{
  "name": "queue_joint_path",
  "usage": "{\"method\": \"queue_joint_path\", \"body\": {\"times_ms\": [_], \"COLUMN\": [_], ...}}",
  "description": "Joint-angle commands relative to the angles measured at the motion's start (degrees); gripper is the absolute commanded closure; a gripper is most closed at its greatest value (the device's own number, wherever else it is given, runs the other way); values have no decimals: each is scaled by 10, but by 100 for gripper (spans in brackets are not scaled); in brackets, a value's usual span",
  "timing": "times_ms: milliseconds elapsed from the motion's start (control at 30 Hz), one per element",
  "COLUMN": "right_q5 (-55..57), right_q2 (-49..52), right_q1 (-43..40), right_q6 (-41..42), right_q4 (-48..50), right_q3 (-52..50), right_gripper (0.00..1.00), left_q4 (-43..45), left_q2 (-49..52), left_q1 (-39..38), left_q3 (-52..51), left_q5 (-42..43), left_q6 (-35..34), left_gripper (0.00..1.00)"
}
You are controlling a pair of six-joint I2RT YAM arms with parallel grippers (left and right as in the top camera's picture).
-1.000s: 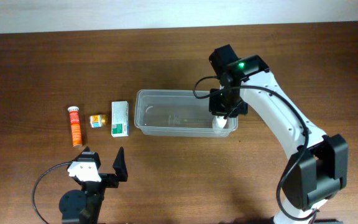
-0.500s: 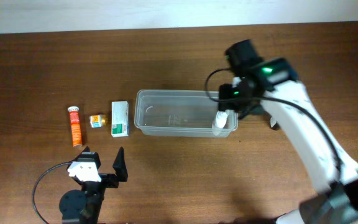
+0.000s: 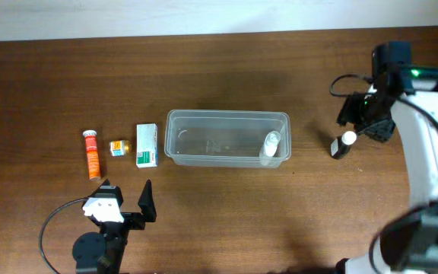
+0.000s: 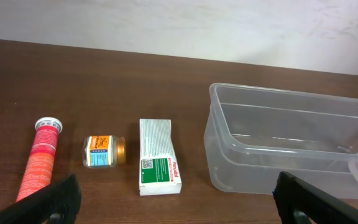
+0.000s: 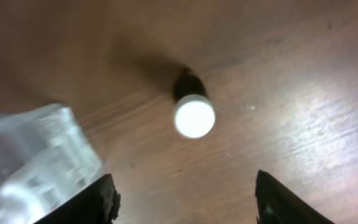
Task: Pack container
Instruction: 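Move the right gripper to the dark brown bottle and grasp it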
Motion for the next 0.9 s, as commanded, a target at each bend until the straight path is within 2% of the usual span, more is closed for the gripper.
{"method": "queue_joint_path", "body": {"times_ms": [0, 167, 467, 567, 667, 867], "right_q5": [-11, -14, -16, -24, -24, -22], "right_q2": [50, 90, 99, 100, 100, 100], "right_q1": [-15, -17, -17, -17, -17, -17], "right_q6": [-9, -17, -19, -19, -19, -19], "right_q4": [-1, 3, 35, 42, 46, 50], "right_q3": [-9, -9, -36, -40, -40, -40], "right_gripper": [41, 49, 50, 61, 64, 62], "left_q4": [0, 0, 0, 0, 0, 0], "left_q2": [-4, -4, -4, -4, -4, -4], "left_q1": [-3, -3, -3, -3, -3, -3], "left_q3": [-2, -2, -2, -2, -2, -2], "left_q5": [0, -1, -1, -1, -1, -1], "left_q6": [-5, -5, -5, -5, -5, -5], "left_gripper": [0, 0, 0, 0, 0, 0]}}
